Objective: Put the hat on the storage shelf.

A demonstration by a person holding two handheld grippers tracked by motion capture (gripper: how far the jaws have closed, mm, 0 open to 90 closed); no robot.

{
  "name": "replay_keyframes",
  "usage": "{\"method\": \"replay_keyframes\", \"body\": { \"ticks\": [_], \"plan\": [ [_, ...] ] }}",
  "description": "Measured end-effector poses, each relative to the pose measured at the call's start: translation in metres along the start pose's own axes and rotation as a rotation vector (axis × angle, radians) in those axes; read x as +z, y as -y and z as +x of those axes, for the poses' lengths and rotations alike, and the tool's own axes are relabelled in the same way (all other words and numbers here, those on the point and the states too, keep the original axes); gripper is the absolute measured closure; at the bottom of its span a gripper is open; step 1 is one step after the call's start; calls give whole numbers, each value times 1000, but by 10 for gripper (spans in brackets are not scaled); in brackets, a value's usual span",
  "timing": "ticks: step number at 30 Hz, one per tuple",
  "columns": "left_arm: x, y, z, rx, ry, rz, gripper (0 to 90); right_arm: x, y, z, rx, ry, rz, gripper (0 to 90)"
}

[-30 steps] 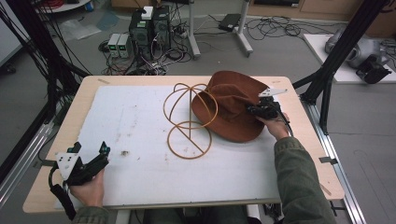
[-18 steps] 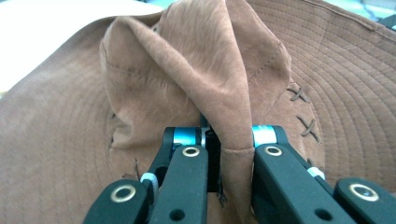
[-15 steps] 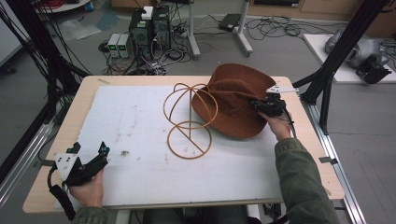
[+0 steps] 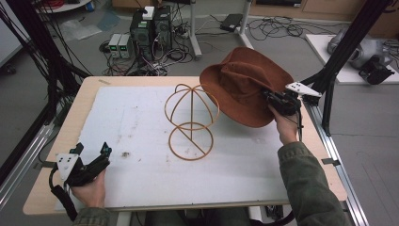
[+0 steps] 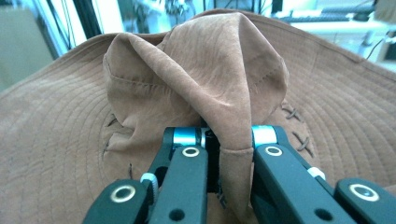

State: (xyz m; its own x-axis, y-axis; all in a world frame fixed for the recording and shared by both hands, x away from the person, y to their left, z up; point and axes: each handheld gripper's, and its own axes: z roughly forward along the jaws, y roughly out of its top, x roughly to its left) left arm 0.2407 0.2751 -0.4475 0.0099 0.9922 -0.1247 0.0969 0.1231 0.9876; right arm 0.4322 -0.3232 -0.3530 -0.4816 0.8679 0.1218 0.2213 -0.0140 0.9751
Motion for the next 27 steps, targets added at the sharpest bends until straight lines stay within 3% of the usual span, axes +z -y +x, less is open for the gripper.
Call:
{"method": "replay_keyframes", "body": {
  "ticks": [9, 14, 19, 27],
  "plan": [
    [1, 0, 1, -10, -1, 2, 144, -13, -11, 8, 12, 22, -127, 885],
    [1, 1, 1, -14, -2, 1, 143, -17, -14, 6, 24, 34, -159, 885],
    [1, 1, 1, -13, -2, 4, 143, -24, -24, 5, 40, 24, -218, 885],
    [1, 1, 1, -17, -2, 1, 143, -35, -42, 13, 39, -6, -308, 885]
  ]
}}
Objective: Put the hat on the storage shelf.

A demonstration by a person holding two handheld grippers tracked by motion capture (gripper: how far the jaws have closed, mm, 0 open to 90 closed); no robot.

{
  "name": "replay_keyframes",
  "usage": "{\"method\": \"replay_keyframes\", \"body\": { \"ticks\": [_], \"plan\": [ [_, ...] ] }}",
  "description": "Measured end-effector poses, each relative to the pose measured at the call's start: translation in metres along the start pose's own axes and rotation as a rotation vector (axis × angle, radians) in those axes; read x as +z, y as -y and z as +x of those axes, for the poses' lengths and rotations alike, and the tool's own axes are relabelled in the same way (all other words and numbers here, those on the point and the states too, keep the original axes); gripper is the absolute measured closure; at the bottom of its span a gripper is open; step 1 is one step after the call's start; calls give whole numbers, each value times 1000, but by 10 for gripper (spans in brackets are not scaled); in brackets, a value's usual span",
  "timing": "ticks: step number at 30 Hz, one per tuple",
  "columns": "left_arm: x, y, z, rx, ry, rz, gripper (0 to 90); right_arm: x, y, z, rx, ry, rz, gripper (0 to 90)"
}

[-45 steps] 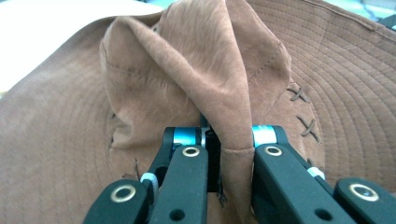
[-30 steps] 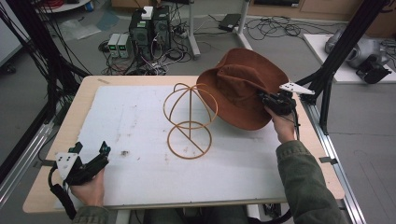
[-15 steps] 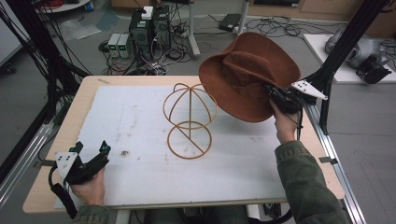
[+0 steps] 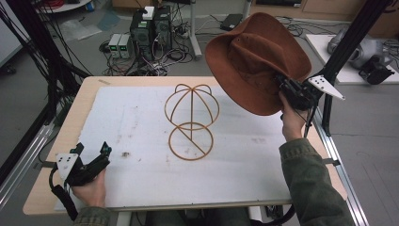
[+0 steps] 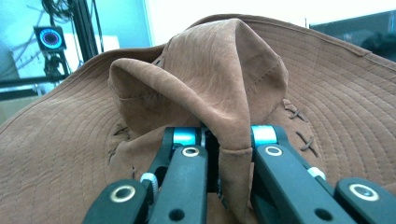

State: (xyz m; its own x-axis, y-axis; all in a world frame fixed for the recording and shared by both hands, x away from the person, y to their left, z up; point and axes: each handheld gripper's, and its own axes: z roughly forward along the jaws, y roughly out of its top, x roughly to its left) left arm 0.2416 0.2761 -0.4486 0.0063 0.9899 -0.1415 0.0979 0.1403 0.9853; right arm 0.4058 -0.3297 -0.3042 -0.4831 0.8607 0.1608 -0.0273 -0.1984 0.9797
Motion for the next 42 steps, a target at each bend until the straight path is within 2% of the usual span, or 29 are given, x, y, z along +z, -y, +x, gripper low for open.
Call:
{"method": "replay_keyframes", "body": {
  "ticks": [6, 13, 15, 19, 20, 21, 23, 29, 30, 31, 34, 38, 42],
  "plan": [
    [-1, 0, 1, -5, -2, -2, 144, -1, -8, 6, -4, -11, -33, 885],
    [0, 0, 1, -16, -1, -5, 144, 0, -15, 16, 7, -54, -48, 885],
    [0, 0, 1, -17, 1, -5, 144, 1, -18, 21, 11, -80, -50, 885],
    [0, 0, 0, -17, 3, -4, 144, 3, -22, 36, 9, -128, -57, 884],
    [0, 0, 1, -16, 4, -3, 144, 5, -24, 45, 15, -162, -54, 884],
    [0, 0, 0, -16, 4, -2, 144, 5, -24, 45, 15, -162, -54, 884],
    [0, 0, 0, -19, 3, -5, 143, 7, -27, 55, 14, -197, -57, 884],
    [-1, 0, 2, -19, 2, -5, 144, 12, -33, 88, 2, -295, -58, 883],
    [-1, 0, 2, -19, 2, -5, 144, 14, -33, 99, 6, -332, -54, 883],
    [-1, 0, 2, -22, 1, -6, 144, 14, -33, 99, 6, -332, -54, 883],
    [-1, 0, 3, -24, 2, -7, 144, 16, -33, 114, -1, -377, -48, 882],
    [-2, 0, 4, -27, -1, -12, 144, 19, -31, 130, -16, -410, -24, 881],
    [-3, 0, 5, -35, -7, -12, 144, 21, -27, 139, -22, -434, 3, 879]
  ]
}}
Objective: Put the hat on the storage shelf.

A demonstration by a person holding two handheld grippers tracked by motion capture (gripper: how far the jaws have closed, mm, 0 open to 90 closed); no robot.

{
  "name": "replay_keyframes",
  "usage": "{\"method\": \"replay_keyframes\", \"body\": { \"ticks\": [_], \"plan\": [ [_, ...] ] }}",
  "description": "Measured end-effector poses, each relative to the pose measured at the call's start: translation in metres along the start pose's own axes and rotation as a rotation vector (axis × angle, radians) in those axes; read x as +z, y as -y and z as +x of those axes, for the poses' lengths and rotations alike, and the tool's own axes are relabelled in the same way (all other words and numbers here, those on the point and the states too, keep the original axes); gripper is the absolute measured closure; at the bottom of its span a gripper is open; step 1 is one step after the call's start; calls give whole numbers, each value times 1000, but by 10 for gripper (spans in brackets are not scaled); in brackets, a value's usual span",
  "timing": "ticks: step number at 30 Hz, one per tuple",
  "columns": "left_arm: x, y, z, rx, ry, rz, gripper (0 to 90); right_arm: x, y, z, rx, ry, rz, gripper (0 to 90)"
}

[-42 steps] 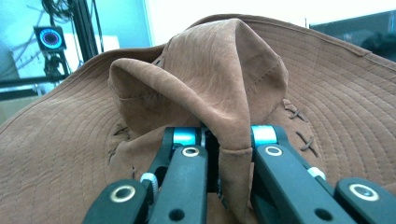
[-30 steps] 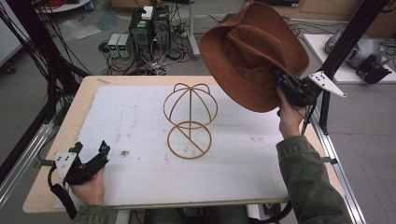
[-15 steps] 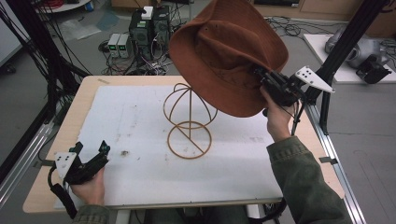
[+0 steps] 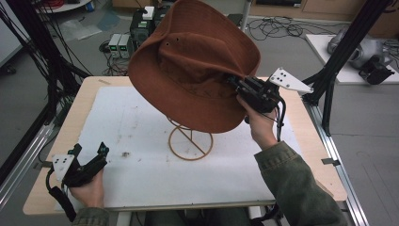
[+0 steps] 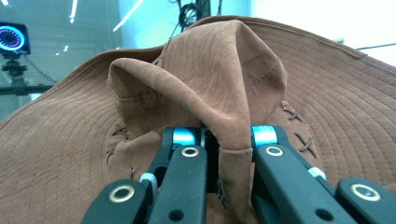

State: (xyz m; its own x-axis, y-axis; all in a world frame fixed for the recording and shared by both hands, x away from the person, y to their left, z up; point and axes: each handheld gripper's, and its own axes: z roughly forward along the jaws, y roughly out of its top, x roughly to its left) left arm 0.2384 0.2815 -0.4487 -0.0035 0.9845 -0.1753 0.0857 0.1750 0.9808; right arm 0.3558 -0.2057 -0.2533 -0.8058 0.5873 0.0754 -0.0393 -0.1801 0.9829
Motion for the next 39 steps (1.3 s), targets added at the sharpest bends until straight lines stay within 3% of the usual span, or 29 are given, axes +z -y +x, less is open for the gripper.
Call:
{"method": "replay_keyframes", "body": {
  "ticks": [5, 15, 17, 24, 33, 35, 37, 39],
  "plan": [
    [0, 0, 0, -4, -2, 1, 144, 5, 14, 8, 21, -25, 69, 875],
    [1, 0, 0, -3, 3, 6, 145, 3, 34, 13, 60, -48, 125, 857],
    [1, 0, -1, -2, 3, 8, 144, -1, 37, 12, 86, -50, 135, 843],
    [2, 1, -1, -2, 5, 8, 145, -3, 43, 17, 56, -60, 171, 826],
    [2, 1, -1, -2, 4, 10, 144, -1, 45, 17, 79, -58, 199, 725],
    [1, 0, -1, 0, 3, 9, 144, -1, 45, 16, 76, -62, 197, 661],
    [1, 0, -1, -1, 2, 9, 145, 0, 45, 16, 70, -51, 194, 495],
    [1, 0, 0, -2, 1, 11, 145, 0, 45, 18, 56, -5, 192, 304]
  ]
}}
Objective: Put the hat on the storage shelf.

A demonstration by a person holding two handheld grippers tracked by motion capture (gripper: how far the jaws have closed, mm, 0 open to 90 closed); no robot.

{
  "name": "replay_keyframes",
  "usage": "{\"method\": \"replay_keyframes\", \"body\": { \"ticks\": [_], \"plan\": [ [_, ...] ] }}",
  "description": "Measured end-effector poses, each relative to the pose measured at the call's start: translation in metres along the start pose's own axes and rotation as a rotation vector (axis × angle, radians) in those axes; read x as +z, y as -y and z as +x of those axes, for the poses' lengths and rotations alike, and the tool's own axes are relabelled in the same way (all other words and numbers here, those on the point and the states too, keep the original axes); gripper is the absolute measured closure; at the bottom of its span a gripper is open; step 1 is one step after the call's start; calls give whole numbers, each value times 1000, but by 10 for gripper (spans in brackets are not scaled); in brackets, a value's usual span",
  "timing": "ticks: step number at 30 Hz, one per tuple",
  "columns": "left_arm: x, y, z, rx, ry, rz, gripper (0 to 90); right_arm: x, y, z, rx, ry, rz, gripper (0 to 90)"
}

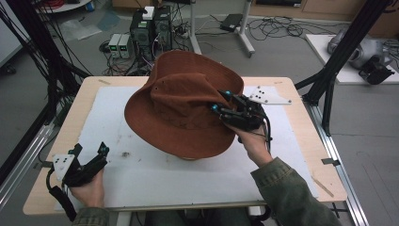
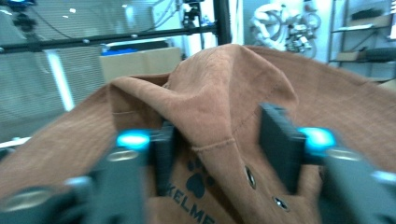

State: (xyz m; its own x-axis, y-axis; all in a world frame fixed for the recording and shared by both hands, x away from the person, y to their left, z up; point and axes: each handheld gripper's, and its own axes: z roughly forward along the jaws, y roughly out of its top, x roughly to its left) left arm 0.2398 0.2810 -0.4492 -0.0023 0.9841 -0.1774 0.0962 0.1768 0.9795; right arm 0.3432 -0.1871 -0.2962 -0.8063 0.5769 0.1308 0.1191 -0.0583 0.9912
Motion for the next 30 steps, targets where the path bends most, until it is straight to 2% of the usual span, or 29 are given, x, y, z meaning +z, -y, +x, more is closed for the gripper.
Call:
{"method": "replay_keyframes", "body": {
  "ticks": [1, 3, 6, 9, 21, 26, 30],
  "plan": [
    [0, 0, 0, -2, 0, -1, 145, 0, 0, 0, 8, 14, 1, 279],
    [0, 0, 0, -5, -1, -2, 146, 0, -1, -2, 15, -6, 9, 233],
    [0, 0, 1, -4, -4, 0, 146, -1, -1, -1, -1, -19, 22, 165],
    [-1, 0, 1, -6, -4, -3, 146, -2, -1, -1, -11, -42, 23, 131],
    [-1, 0, 2, -6, -8, -2, 146, -18, -6, -6, 5, -27, -6, 125],
    [-1, 0, 1, -5, -9, -4, 146, -28, -10, -9, 28, -31, -46, 124],
    [-1, 0, 1, -3, -8, -3, 146, -40, -12, -15, 30, -5, -55, 124]
  ]
}}
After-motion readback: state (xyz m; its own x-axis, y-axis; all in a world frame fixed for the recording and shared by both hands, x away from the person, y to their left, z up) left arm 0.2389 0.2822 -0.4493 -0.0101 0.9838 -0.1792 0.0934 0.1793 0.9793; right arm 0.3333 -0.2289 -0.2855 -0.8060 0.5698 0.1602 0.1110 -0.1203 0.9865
